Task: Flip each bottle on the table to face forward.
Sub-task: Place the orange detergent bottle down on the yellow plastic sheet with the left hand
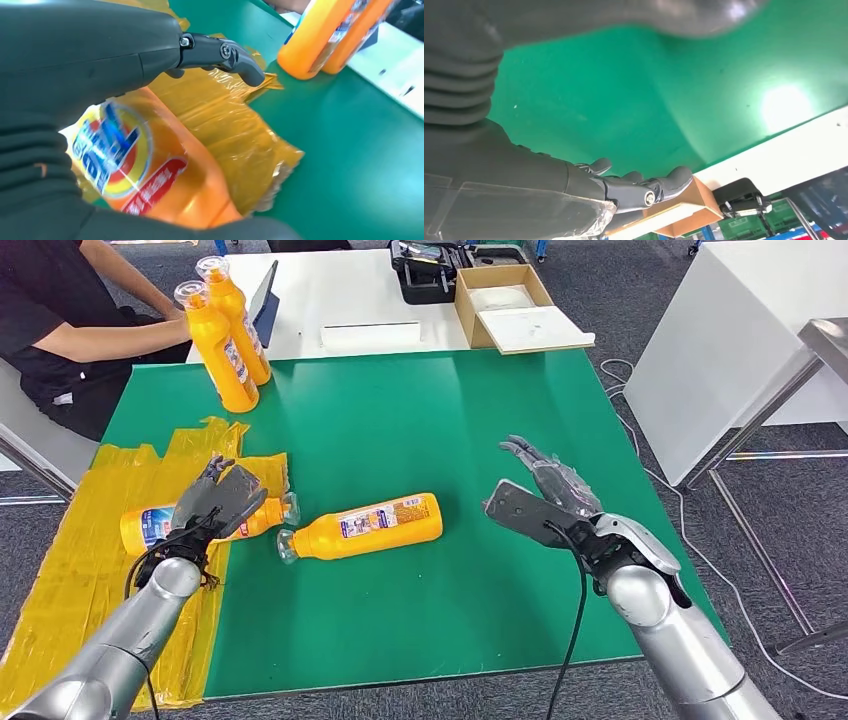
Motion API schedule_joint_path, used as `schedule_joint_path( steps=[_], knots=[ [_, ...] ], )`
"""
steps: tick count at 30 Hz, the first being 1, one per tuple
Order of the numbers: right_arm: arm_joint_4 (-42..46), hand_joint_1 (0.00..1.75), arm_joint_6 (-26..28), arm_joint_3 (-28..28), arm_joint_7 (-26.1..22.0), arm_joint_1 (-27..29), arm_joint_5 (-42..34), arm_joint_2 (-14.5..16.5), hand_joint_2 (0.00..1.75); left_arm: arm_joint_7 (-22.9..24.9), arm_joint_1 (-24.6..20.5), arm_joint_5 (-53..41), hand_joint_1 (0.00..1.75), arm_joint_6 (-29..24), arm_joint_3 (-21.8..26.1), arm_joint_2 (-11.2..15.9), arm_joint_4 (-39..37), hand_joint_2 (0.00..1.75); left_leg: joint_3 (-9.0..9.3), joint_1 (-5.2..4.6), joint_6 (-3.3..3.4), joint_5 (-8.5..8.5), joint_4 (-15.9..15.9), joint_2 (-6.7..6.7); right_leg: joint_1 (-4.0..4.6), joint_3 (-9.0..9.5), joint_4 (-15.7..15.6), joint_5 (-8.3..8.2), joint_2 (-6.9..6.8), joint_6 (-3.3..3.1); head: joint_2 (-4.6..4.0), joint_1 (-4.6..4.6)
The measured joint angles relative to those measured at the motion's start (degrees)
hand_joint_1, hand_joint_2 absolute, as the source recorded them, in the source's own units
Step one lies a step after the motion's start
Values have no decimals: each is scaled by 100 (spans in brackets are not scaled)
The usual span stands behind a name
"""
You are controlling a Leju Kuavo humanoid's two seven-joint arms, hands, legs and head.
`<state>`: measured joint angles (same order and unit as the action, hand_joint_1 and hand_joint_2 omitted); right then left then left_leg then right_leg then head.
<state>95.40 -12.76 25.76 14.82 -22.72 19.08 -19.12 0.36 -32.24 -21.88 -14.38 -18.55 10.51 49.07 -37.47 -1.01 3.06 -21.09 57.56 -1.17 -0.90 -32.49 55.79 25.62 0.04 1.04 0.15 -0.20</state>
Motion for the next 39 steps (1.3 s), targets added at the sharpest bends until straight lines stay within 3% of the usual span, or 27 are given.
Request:
schedule_joint_path(
  steps=[2, 3, 7, 12, 21, 25, 39],
  knots=[
    [-190, 0, 92, 128, -33, -166, 297, 1, 0, -66, 3, 339, 0, -29, 115, -53, 140, 0, -3, 0, 0, 1, 0, 1, 0, -1, 1, -1, 1, 1, 0, -1],
    [-325, 0, 207, 213, -94, -284, 538, 4, 0, -112, 4, 580, 0, -52, 174, -83, 251, 0, -4, 0, 0, 2, 0, 2, 1, -1, 1, -1, 1, 1, 0, -1],
    [-973, 0, 912, 605, -628, -831, 1764, 74, 175, -275, -21, 1576, 0, -170, 340, -202, 901, 0, -5, 0, 1, 4, 1, 1, 0, -3, 2, -1, 1, 1, 0, 1],
    [-1772, 0, 1193, 929, -994, -1349, 2337, 353, 175, -370, -156, 2326, 0, -322, 380, -279, 1739, 0, -5, 1, 1, 4, 1, -2, 1, -2, 3, -1, 0, 1, 0, -1],
    [-2725, 0, 749, 1504, -1060, -2013, 2556, 1074, 175, -466, -288, 3084, 0, -593, 306, -298, 2616, 0, -7, 7, 0, 4, 1, 14, 2, -8, 6, -1, 3, 1, 0, -1],
    [-2948, 0, 706, 1671, -1063, -2092, 2476, 1373, 175, -464, -300, 3154, 0, -635, 282, -299, 2814, 0, -7, 8, 0, 4, 1, 7, 1, -12, 6, 0, 1, 0, 0, 0],
    [-3149, 0, 392, 2042, -964, -2042, 2115, 1984, 175, -359, -282, 3174, 0, -731, 268, -302, 3041, 0, -12, 6, 0, 5, 0, 5, 1, -8, 7, 0, 5, 0, 0, 1]
  ],
)
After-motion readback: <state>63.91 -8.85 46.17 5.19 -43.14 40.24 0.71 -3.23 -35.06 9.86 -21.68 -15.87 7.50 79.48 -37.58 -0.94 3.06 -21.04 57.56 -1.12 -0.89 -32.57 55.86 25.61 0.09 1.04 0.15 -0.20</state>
